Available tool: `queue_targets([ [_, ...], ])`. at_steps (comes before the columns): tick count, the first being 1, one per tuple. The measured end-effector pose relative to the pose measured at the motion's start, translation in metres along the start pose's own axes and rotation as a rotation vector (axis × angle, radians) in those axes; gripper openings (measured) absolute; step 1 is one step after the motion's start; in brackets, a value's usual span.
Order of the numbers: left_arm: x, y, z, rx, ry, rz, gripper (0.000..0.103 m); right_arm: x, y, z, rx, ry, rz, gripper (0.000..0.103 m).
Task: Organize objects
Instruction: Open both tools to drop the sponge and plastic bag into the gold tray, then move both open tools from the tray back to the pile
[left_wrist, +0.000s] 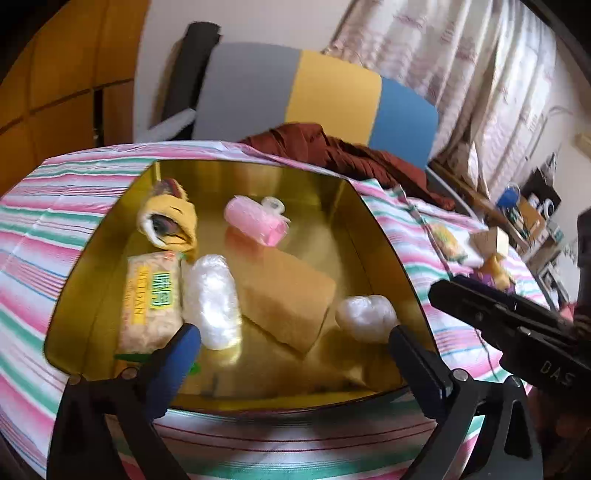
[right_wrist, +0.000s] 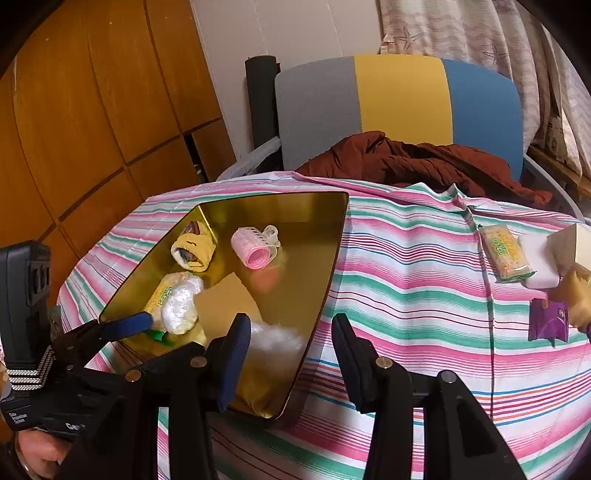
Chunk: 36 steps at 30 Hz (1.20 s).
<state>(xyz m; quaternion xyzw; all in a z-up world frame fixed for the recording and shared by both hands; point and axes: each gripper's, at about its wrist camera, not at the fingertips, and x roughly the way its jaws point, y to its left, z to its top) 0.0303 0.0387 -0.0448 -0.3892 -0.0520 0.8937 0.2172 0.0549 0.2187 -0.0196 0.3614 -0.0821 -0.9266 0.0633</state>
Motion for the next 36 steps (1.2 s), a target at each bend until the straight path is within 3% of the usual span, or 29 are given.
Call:
queue_targets([
  [6, -0.013, 0.014, 0.005, -0.123, -0.054, 0.005, 0.103, -0.007, -0.005, -0.002, 0.011, -0.022, -0.015, 0.046],
  [12, -0.017, 0.011, 0.007, -0.143, -0.070, 0.022, 0.103, -0.009, -0.014, -0.003, 0.042, -0.026, -0.022, 0.046],
  [26, -0.015, -0.035, -0.001, -0.036, -0.052, -0.045, 0.103, -0.014, -0.046, -0.014, 0.119, -0.013, -0.080, 0.046],
  [36, -0.006, -0.077, 0.002, 0.065, -0.003, -0.113, 0.103, -0.033, -0.120, -0.040, 0.259, 0.012, -0.220, 0.046],
])
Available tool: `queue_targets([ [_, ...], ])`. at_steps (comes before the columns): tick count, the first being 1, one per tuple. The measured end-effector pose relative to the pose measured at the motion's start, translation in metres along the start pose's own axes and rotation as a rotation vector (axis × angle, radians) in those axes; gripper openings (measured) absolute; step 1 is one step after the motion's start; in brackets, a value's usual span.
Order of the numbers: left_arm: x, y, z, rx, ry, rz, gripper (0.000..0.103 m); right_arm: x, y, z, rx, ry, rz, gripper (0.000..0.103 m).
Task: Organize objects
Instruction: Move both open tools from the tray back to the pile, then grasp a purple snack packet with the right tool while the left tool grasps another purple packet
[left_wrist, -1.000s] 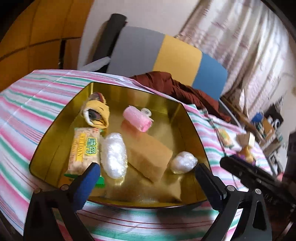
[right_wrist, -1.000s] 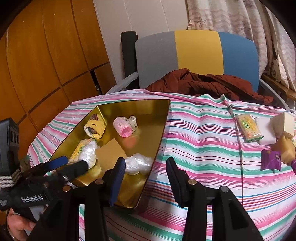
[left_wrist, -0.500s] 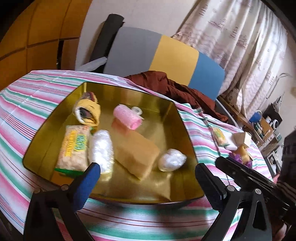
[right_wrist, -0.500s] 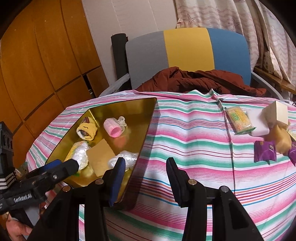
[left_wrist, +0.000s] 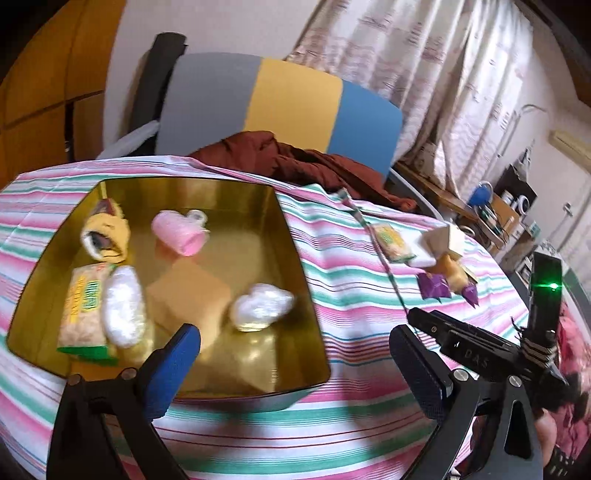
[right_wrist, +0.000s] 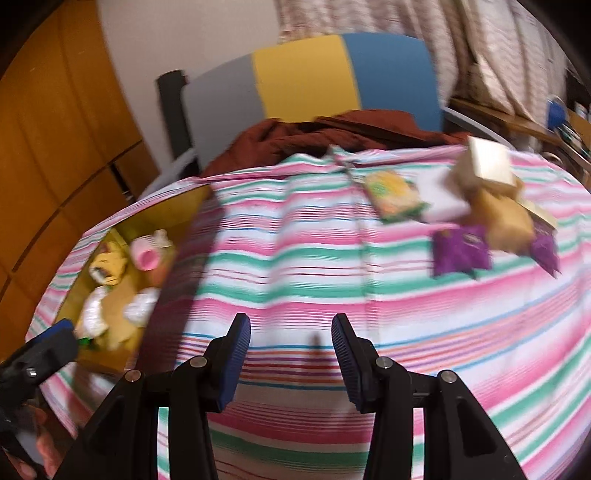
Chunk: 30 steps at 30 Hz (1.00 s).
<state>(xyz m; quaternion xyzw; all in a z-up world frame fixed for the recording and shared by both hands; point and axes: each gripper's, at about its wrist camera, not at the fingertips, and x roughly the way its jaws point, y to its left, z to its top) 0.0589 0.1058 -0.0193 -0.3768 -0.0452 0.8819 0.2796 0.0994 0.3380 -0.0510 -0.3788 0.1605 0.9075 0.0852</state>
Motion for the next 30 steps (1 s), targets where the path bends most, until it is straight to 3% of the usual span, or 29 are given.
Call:
queue_targets([
  [8, 0.013, -0.043, 0.009, 0.108, 0.023, -0.070, 0.103, -0.013, -0.094, 0.000, 0.137, -0.018, -0.172, 0.046],
  [13, 0.024, -0.071, 0.011, 0.172, 0.051, -0.099, 0.103, -0.022, -0.160, 0.018, 0.261, -0.081, -0.286, 0.047],
  [18, 0.036, -0.088, 0.008, 0.190, 0.091, -0.117, 0.103, -0.009, -0.222, 0.046, 0.407, -0.092, -0.315, 0.047],
  [25, 0.048, -0.097, 0.005, 0.190, 0.133, -0.114, 0.103, 0.025, -0.252, 0.065, 0.459, -0.062, -0.301, 0.048],
  [30, 0.058, -0.104, 0.008, 0.198, 0.149, -0.105, 0.103, 0.035, -0.238, 0.067, 0.338, -0.079, -0.343, 0.050],
])
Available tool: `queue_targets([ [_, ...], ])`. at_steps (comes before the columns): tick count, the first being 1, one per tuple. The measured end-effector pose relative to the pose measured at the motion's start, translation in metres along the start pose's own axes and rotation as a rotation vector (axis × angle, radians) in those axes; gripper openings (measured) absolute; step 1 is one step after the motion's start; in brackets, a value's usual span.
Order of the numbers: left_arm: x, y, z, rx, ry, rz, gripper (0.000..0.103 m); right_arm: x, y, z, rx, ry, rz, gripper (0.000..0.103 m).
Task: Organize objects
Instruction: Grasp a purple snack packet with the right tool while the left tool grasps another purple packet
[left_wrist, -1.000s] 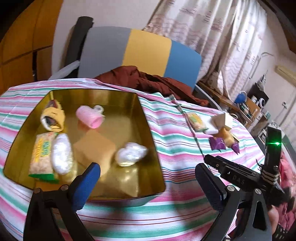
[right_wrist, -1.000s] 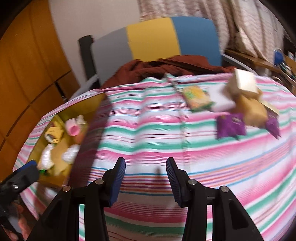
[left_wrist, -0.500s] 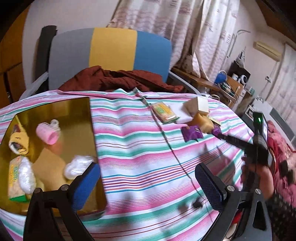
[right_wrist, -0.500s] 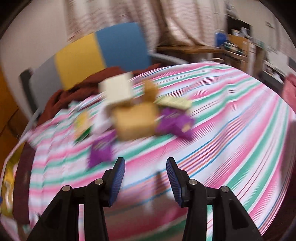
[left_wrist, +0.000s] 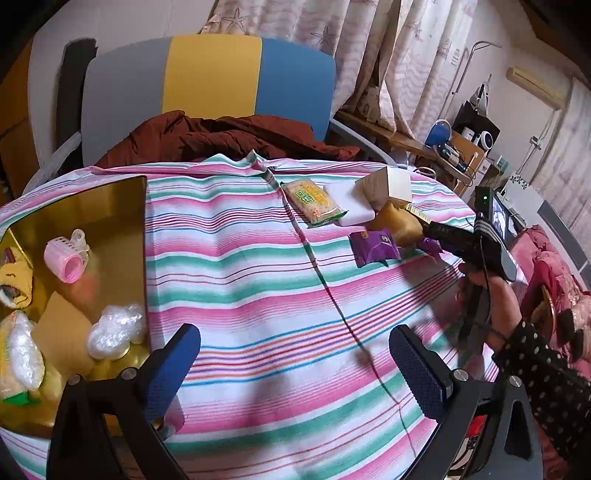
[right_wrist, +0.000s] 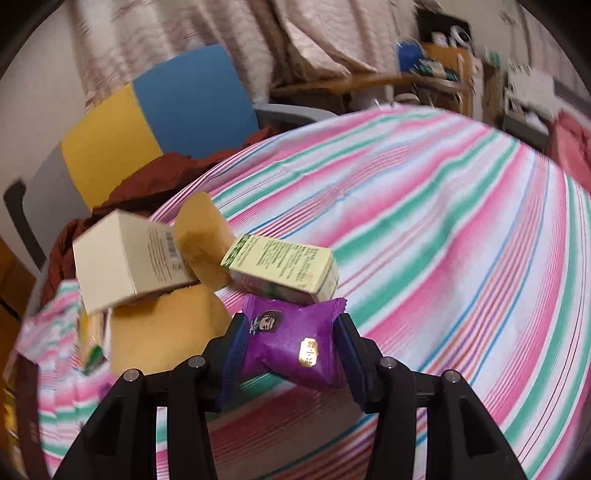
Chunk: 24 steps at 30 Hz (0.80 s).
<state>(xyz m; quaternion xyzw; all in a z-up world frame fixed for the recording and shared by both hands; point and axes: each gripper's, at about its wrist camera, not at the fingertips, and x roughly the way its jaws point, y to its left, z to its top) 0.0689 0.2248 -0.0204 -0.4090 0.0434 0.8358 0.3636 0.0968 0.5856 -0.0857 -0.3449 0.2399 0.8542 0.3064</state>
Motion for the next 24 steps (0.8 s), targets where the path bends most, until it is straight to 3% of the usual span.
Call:
queue_targets([
  [16, 0.073, -0.046, 0.051, 0.053, 0.063, -0.046, 0.103, -0.022, -0.010, -0.025, -0.008, -0.037, 0.040, 0.044],
  [24, 0.132, -0.077, 0.065, 0.076, 0.130, -0.050, 0.103, -0.034, -0.018, -0.035, 0.043, -0.088, -0.068, 0.044],
])
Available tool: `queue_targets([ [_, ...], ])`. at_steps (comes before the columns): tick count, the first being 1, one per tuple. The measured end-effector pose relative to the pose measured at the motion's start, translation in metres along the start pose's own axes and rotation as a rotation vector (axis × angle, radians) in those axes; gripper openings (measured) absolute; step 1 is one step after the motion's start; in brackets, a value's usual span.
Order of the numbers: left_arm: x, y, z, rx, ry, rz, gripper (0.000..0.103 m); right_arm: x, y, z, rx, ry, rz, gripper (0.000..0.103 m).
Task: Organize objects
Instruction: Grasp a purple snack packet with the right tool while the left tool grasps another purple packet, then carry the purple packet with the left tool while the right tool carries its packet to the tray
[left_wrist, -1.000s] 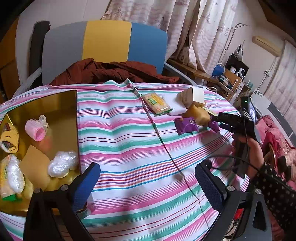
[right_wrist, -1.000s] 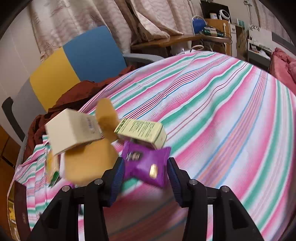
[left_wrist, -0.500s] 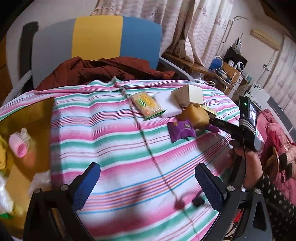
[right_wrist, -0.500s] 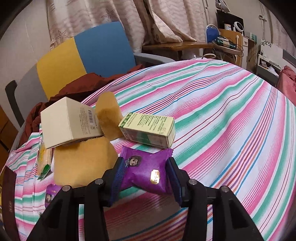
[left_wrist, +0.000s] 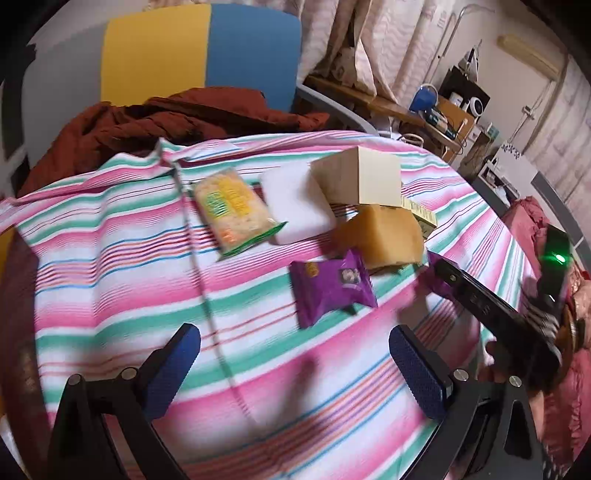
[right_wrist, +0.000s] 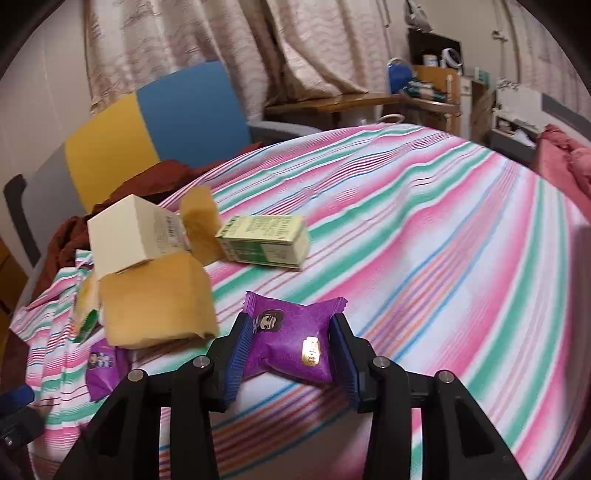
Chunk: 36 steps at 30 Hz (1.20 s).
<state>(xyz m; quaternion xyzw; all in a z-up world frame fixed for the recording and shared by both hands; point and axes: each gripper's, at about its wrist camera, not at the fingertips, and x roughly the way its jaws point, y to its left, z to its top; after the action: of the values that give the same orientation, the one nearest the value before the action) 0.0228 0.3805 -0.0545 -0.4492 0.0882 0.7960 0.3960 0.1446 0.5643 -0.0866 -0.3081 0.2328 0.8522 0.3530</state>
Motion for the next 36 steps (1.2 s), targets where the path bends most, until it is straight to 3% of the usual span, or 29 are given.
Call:
queue_targets([
  [7, 0.039, -0.023, 0.024, 0.064, -0.018, 0.021, 0.102, 0.003, 0.000, 0.001, -0.011, -0.016, -0.021, 0.044],
  [9, 0.049, -0.022, 0.025, 0.059, -0.010, 0.017, 0.094, 0.005, -0.001, 0.002, -0.012, -0.020, -0.020, 0.044],
  [11, 0.059, -0.020, 0.025, 0.039, 0.009, -0.008, 0.071, 0.004, -0.001, 0.001, -0.013, -0.024, -0.021, 0.044],
  [13, 0.062, -0.018, 0.022, 0.054, -0.015, 0.001, 0.065, 0.006, -0.002, 0.002, -0.015, -0.025, -0.021, 0.044],
  [26, 0.041, -0.009, -0.004, 0.114, -0.083, 0.018, 0.054, 0.002, 0.001, -0.001, -0.030, -0.044, -0.023, 0.044],
  [33, 0.018, 0.000, -0.024, 0.119, -0.139, 0.048, 0.053, -0.021, 0.014, -0.005, -0.092, -0.140, -0.018, 0.043],
  [36, 0.006, 0.002, -0.035, 0.143, -0.167, 0.053, 0.053, -0.026, 0.020, -0.008, -0.118, -0.142, -0.011, 0.043],
])
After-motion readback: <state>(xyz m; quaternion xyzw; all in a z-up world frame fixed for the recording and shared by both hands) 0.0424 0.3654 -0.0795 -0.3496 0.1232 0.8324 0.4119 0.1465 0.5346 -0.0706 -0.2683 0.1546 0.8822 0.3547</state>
